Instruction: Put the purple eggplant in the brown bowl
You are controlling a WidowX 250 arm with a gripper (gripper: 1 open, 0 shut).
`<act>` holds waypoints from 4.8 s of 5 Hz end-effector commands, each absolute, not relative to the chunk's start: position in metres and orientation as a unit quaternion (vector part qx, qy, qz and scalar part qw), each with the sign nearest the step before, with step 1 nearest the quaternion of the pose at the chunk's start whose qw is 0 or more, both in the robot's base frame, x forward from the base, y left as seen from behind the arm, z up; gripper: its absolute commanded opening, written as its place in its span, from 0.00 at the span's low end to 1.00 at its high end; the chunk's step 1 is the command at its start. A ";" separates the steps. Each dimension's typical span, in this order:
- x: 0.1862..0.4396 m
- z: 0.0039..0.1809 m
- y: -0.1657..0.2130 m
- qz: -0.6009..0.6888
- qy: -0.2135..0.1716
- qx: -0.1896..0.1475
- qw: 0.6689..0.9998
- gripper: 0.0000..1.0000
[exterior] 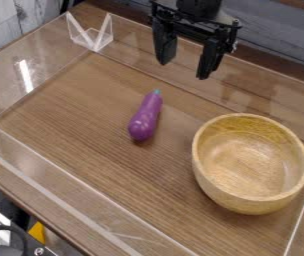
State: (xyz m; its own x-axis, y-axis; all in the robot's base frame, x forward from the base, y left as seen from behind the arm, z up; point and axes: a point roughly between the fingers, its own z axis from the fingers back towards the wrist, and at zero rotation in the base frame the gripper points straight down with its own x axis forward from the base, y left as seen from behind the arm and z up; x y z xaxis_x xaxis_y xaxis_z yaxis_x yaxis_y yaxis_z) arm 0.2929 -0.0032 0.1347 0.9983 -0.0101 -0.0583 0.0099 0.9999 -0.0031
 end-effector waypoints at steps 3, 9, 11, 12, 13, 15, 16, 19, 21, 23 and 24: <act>0.284 0.121 0.006 0.022 0.037 -0.007 0.999 1.00; 0.258 0.095 0.041 0.090 -0.010 -0.014 0.996 0.00; 0.260 0.087 0.048 0.116 -0.017 -0.016 0.993 0.00; 0.266 0.087 0.053 0.122 -0.020 -0.017 0.992 0.00; 0.276 0.077 0.058 0.093 -0.021 -0.019 0.995 0.00; 0.291 0.062 0.055 0.066 -0.023 -0.021 0.997 0.00; 0.295 0.058 0.048 0.066 -0.023 -0.023 0.997 0.00; 0.299 0.066 0.040 0.039 -0.020 -0.027 0.999 0.00; 0.302 0.082 0.019 0.003 -0.022 -0.030 0.999 0.00; 0.308 0.098 -0.037 0.000 -0.031 -0.034 0.999 0.00; 0.306 0.118 -0.045 0.026 -0.038 -0.032 0.998 1.00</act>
State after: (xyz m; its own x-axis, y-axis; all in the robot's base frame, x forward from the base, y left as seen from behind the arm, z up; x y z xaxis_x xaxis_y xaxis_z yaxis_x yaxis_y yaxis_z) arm 0.2987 -0.0439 0.0986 0.9985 0.0539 0.0048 -0.0535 0.9969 -0.0576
